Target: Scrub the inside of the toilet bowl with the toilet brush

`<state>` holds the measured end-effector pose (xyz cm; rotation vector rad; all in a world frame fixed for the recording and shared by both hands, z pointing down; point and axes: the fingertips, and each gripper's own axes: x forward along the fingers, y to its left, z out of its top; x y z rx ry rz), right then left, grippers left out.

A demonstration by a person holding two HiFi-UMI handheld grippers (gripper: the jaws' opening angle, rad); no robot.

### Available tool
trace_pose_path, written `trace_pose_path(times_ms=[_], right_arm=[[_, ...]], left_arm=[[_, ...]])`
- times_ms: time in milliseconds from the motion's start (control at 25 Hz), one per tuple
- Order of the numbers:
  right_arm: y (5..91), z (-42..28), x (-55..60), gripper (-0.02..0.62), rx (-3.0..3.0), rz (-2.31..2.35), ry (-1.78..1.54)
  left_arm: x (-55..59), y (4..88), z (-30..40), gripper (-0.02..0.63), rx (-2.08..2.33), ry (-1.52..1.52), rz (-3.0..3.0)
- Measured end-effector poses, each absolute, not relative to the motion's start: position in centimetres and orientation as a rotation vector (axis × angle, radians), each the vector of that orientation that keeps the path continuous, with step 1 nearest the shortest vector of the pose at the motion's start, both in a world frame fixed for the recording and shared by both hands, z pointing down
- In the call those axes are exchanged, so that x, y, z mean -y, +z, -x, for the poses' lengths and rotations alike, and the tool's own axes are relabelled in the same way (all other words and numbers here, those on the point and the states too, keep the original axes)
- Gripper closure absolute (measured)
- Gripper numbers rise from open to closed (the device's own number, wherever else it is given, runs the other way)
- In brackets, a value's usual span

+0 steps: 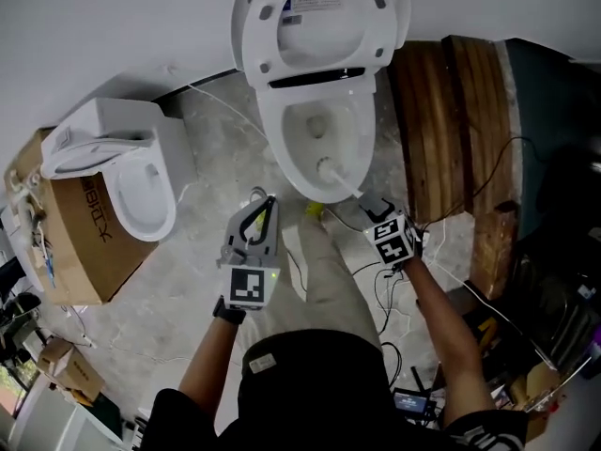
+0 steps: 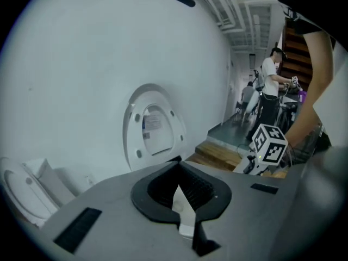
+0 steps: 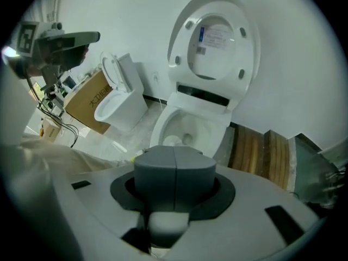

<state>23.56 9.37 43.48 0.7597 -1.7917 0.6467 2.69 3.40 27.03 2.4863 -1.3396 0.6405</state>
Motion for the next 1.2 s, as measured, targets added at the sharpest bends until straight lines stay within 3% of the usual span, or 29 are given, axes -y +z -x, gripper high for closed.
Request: trace_pose_path(times_ms=[480,1200], right_arm=[[56.8,-20.8,-7.0,0.437,1.718,-0.649,0.631],[60.1,-12.6,-3.1,0.437,1.759,-0.557,0.527]], left_arm=[[-0.6,40.4,-2.1,0.588,1.126,0.712,-2.556],[-0.5,46.3,3.2,0.588,1.154,0.661,-2.471]])
